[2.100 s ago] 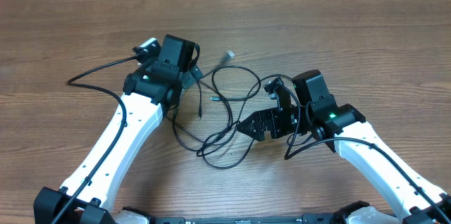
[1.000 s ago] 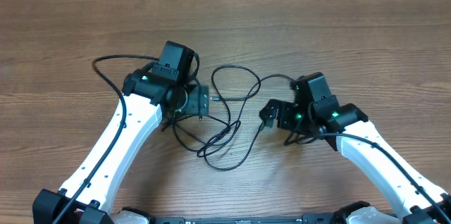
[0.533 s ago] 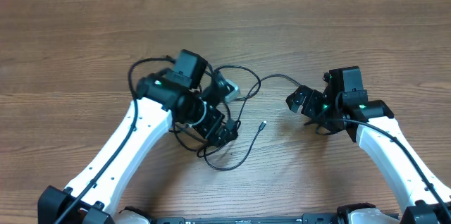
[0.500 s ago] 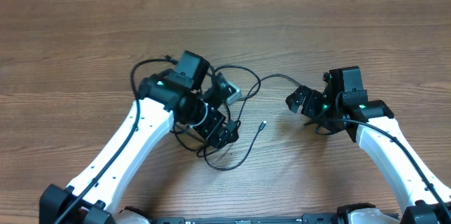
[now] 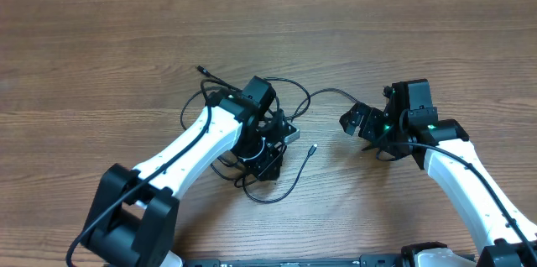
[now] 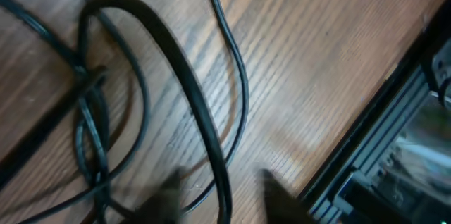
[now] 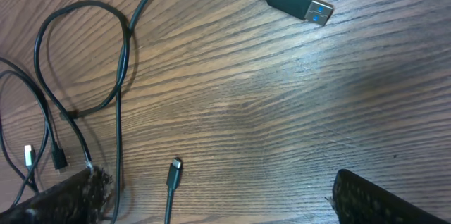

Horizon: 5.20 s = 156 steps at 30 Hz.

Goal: Untangle cables

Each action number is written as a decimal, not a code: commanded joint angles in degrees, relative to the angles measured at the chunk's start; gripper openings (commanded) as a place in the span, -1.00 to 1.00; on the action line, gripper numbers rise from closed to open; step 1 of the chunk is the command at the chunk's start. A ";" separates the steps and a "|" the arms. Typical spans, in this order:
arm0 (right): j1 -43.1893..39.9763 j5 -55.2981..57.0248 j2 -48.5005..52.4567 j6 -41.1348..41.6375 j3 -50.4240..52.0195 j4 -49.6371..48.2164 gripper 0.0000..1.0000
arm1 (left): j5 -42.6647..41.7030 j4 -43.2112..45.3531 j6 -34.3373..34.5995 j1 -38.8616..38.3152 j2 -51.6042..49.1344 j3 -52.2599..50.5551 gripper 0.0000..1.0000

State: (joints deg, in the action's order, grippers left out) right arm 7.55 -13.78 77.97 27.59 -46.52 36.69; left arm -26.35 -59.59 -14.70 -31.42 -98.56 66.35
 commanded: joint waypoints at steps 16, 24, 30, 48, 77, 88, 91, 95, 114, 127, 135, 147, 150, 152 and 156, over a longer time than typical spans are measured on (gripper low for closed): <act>-0.17 -25.90 -3.56 -19.71 -0.44 -0.92 1.00 | -14.86 -2.58 2.84 1.40 1.99 39.65 -0.92; -0.17 -32.04 -14.27 -20.61 -0.44 -2.89 1.00 | -4.63 -2.45 11.87 2.82 2.01 47.25 -0.92; -0.17 -32.57 -23.21 -20.57 -0.44 -4.11 1.00 | -5.84 -0.50 13.84 2.99 2.01 48.63 -0.92; -0.17 -9.79 -25.07 -10.82 -0.44 -15.02 1.00 | -40.30 -0.15 13.42 2.78 2.01 48.63 -0.92; -0.20 11.34 -17.14 -7.65 -0.44 -5.38 1.00 | -49.86 24.65 28.24 19.15 15.61 48.65 -0.92; -0.17 11.17 -16.20 -14.49 -0.44 1.46 1.00 | -11.96 -1.84 24.94 17.97 15.19 48.54 -0.44; -0.17 11.10 -13.94 -15.50 -0.44 1.01 1.00 | -4.13 -7.26 24.98 17.22 14.53 48.54 0.01; -0.17 9.09 -9.20 -15.45 -0.42 -1.79 0.89 | 0.26 -12.37 24.96 17.09 13.00 48.54 0.10; -0.17 11.96 -1.40 -22.95 -0.37 -4.07 0.26 | 2.99 -15.58 24.96 17.09 11.67 48.54 0.16; -0.20 -5.66 7.23 -26.60 -1.33 -8.28 -0.92 | 3.02 -15.61 24.96 17.11 11.67 48.54 0.05; -0.17 -5.68 -7.30 -26.60 -10.49 0.55 -0.92 | 2.97 -15.61 24.98 17.14 11.67 48.52 -0.37; -0.17 -10.19 -31.10 -25.46 -18.71 1.38 -0.92 | -4.57 -12.48 24.98 16.85 11.67 48.52 0.82; -0.17 -14.56 -33.40 -25.49 -18.82 1.18 -0.92 | -8.22 -9.25 24.90 16.11 11.67 48.52 0.91; -0.17 -17.25 -33.59 -25.49 -18.86 0.87 -0.92 | -8.24 -8.59 22.40 14.78 11.67 48.52 0.93; -0.17 -20.00 -33.57 -24.72 -18.86 -0.46 -0.92 | -8.20 -9.64 14.49 11.15 11.65 48.24 0.92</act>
State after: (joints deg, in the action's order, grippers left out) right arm 7.38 -29.74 44.69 1.74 -64.14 37.54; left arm -32.34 -68.66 7.75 -17.23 -87.02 114.69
